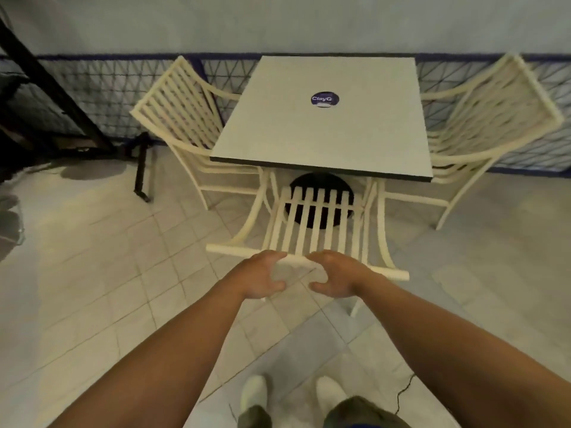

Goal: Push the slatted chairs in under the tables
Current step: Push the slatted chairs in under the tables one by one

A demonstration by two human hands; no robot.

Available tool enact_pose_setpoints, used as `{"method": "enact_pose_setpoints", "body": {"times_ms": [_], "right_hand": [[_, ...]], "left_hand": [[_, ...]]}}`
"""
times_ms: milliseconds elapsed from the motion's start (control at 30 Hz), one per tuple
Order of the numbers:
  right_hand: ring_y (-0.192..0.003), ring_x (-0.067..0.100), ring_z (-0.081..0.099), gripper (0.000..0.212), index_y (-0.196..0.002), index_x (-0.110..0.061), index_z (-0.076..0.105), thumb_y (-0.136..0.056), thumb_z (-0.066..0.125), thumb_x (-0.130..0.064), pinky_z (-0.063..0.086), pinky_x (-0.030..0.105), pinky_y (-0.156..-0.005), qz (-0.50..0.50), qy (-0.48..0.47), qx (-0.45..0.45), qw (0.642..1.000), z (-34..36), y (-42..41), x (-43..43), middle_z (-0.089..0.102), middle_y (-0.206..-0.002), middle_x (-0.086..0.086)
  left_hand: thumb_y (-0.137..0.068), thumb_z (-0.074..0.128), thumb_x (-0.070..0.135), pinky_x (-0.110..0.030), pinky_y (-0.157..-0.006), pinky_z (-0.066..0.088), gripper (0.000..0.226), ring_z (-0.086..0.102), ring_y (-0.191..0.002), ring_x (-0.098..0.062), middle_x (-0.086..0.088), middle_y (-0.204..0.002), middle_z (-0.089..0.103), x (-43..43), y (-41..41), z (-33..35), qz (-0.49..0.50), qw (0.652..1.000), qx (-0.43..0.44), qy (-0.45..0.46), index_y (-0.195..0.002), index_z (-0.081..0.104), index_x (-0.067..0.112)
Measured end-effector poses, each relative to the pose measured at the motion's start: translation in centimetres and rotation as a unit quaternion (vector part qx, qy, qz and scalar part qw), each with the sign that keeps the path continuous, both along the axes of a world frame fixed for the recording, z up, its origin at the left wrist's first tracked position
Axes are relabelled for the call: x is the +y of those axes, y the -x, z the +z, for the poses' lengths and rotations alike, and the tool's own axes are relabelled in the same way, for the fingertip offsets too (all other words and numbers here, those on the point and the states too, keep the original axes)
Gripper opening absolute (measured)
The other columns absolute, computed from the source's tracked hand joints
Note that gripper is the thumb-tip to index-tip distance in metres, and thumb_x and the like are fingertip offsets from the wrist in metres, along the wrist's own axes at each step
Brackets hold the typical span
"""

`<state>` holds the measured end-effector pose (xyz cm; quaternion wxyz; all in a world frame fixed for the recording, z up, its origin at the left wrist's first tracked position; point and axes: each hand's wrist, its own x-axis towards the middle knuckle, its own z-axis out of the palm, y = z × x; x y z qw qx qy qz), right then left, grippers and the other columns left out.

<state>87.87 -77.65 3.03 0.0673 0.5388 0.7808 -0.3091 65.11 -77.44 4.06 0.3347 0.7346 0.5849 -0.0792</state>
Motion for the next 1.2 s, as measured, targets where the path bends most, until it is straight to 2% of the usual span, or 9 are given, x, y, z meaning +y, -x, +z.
{"method": "enact_pose_setpoints", "body": {"times_ms": [200, 300, 433, 567, 667, 833, 933, 1067, 1200], "right_hand": [[-0.144, 0.022, 0.033, 0.083, -0.156, -0.023, 0.026, -0.089, 0.064, -0.052, 0.028, 0.038, -0.118, -0.096, 0.023, -0.061, 0.993, -1.9, 0.0, -1.6, 0.033, -0.160, 0.000], [-0.143, 0.023, 0.035, 0.083, -0.155, -0.024, 0.028, -0.087, 0.065, -0.053, 0.030, 0.041, -0.118, -0.116, 0.007, -0.074, 0.990, -2.7, 0.9, -1.5, 0.035, -0.159, 0.000], [-0.135, 0.021, 0.045, 0.077, -0.152, -0.029, 0.033, -0.086, 0.068, -0.050, 0.036, 0.041, -0.114, -0.136, 0.002, -0.081, 0.987, -3.6, 1.7, 0.1, 0.045, -0.152, -0.004], [-0.130, 0.020, 0.049, 0.075, -0.152, -0.028, 0.034, -0.087, 0.068, -0.046, 0.039, 0.040, -0.111, -0.128, 0.030, -0.097, 0.987, -4.8, 1.4, 1.8, 0.049, -0.148, -0.005], [-0.125, 0.020, 0.053, 0.072, -0.151, -0.027, 0.035, -0.088, 0.067, -0.044, 0.043, 0.038, -0.107, -0.116, 0.046, -0.117, 0.985, -5.7, 0.4, 2.7, 0.053, -0.143, -0.003], [-0.114, 0.017, 0.059, 0.065, -0.148, -0.035, 0.039, -0.089, 0.066, -0.042, 0.048, 0.035, -0.101, -0.110, 0.060, -0.135, 0.983, -7.1, -1.6, 3.3, 0.060, -0.132, -0.005], [-0.106, 0.015, 0.061, 0.053, -0.137, -0.038, 0.051, -0.088, 0.066, -0.030, 0.050, 0.033, -0.095, -0.116, 0.075, -0.145, 0.980, -8.1, -3.4, 3.9, 0.063, -0.123, -0.008], [-0.093, 0.012, 0.064, 0.061, -0.138, -0.042, 0.052, -0.085, 0.064, -0.016, 0.056, 0.032, -0.088, -0.128, 0.096, -0.155, 0.975, -9.0, -4.4, 4.3, 0.064, -0.110, -0.010], [-0.099, 0.013, 0.062, 0.064, -0.139, -0.043, 0.050, -0.085, 0.063, -0.010, 0.053, 0.030, -0.090, -0.127, 0.109, -0.145, 0.975, -8.9, -5.2, 4.4, 0.062, -0.115, -0.009]], "left_hand": [[-0.092, 0.062, 0.049, -0.034, -0.116, 0.030, 0.080, 0.033, -0.145, -0.021, 0.004, -0.164, 0.024, 2.8, 2.1, -2.6, -0.151, 0.988, 0.031, 0.012, -0.158, 0.024, 0.027], [-0.094, 0.060, 0.047, -0.036, -0.115, 0.029, 0.075, 0.036, -0.141, -0.022, 0.000, -0.159, 0.033, 3.9, 3.7, -3.5, -0.206, 0.977, 0.047, -0.029, -0.156, 0.028, 0.021], [-0.093, 0.060, 0.045, -0.038, -0.113, 0.029, 0.075, 0.038, -0.138, -0.022, 0.003, -0.155, 0.037, 6.5, 5.1, -4.9, -0.206, 0.976, 0.045, -0.051, -0.157, 0.026, 0.024], [-0.090, 0.063, 0.045, -0.035, -0.102, 0.041, 0.076, 0.049, -0.127, -0.021, 0.005, -0.150, 0.043, 8.4, 5.8, -6.2, -0.182, 0.981, 0.064, -0.004, -0.156, 0.029, 0.031], [-0.091, 0.062, 0.047, -0.035, -0.099, 0.044, 0.074, 0.052, -0.121, -0.020, 0.005, -0.146, 0.047, 9.1, 5.3, -7.0, -0.185, 0.978, 0.095, 0.019, -0.155, 0.029, 0.032], [-0.087, 0.066, 0.041, -0.032, -0.084, 0.051, 0.059, 0.061, -0.103, -0.020, 0.003, -0.122, 0.060, 10.2, 3.5, -8.4, -0.189, 0.976, 0.105, 0.036, -0.142, 0.045, 0.039], [-0.088, 0.066, 0.035, -0.029, -0.080, 0.047, 0.060, 0.061, -0.106, -0.019, 0.004, -0.123, 0.060, 11.0, 2.9, -9.3, -0.196, 0.973, 0.113, 0.039, -0.143, 0.044, 0.047], [-0.093, 0.057, 0.018, -0.028, -0.077, 0.044, 0.069, 0.061, -0.104, -0.020, 0.001, -0.126, 0.057, 11.7, 3.1, -10.2, -0.199, 0.969, 0.139, 0.049, -0.146, 0.036, 0.055], [-0.094, 0.046, 0.002, -0.028, -0.073, 0.044, 0.078, 0.056, -0.088, -0.017, 0.002, -0.123, 0.057, 11.8, 3.0, -10.4, -0.181, 0.971, 0.145, 0.052, -0.146, 0.035, 0.059]]}}
